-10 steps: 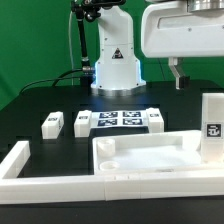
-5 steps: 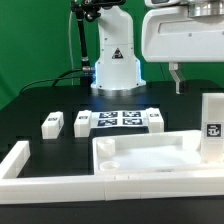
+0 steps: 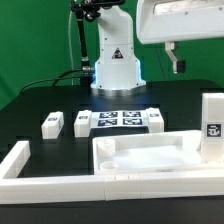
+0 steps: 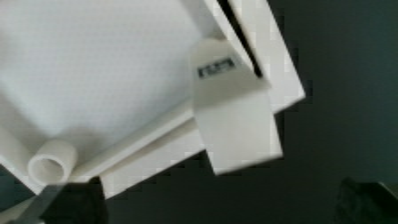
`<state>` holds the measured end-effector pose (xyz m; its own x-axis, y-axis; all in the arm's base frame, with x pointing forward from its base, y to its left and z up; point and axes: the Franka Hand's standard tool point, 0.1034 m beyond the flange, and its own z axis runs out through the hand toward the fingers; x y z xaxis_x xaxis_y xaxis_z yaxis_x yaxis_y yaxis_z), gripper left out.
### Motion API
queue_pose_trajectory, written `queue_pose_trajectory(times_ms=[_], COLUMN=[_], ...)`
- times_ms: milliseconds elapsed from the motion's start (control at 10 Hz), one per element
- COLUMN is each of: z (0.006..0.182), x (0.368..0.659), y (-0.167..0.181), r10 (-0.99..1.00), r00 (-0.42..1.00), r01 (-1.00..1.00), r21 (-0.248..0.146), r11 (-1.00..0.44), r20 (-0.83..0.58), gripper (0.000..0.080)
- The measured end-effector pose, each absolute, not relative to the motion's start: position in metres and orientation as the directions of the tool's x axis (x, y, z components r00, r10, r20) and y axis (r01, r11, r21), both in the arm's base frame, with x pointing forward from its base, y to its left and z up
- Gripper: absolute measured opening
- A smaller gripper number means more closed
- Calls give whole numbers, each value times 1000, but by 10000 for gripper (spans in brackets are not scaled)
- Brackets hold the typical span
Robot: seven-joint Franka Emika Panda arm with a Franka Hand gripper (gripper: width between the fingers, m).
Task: Assemble desk
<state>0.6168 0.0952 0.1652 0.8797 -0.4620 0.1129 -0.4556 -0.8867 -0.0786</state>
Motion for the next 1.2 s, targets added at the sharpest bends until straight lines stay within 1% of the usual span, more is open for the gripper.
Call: queue_pose_trajectory(times_ms=[400,600,700,800,900,1000,1100,1200], z=[162,159,149,141,137,127,112,108], x=[618,616,602,579,557,533,515,513], y=[95,94,90,83,78,73,71,72], r10=[-278,-128,-86,-18,-27,-32,-7,-7], r00=[952,983,988,995,996,997,998,998], r01=[-274,-125,-84,-17,-25,-31,-7,-6], r21=[-50,-29,-21,-12,-17,-19,-4,-3], r11=[-960,-992,-996,-1000,-1000,-999,-1000,-1000], r20=[125,133,130,102,82,71,66,60], gripper=[649,649,649,649,649,649,649,649])
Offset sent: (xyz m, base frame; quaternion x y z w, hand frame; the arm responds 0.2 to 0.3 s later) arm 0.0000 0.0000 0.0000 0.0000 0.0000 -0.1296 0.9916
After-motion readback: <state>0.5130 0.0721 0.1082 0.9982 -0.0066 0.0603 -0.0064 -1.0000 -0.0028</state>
